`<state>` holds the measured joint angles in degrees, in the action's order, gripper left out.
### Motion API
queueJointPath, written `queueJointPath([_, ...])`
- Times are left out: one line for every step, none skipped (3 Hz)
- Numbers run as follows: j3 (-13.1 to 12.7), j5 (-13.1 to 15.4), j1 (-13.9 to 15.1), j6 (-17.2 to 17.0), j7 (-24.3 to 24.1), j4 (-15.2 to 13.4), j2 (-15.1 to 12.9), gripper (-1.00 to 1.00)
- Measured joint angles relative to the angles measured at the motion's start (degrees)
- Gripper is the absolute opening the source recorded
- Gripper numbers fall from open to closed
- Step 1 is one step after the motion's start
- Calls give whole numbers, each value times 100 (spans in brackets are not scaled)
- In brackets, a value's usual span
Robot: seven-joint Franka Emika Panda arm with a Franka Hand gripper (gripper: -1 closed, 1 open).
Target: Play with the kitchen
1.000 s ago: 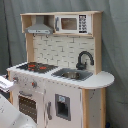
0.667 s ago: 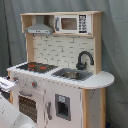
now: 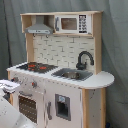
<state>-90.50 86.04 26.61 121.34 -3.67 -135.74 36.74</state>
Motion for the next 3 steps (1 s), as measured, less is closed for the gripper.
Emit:
queueJointPath([372,212,-188,210,139,-248,3,100])
queueJointPath([748,386,-195,685,189,-380,3,100])
queueJointPath([914,389,-108,1237,182,-469,3,100])
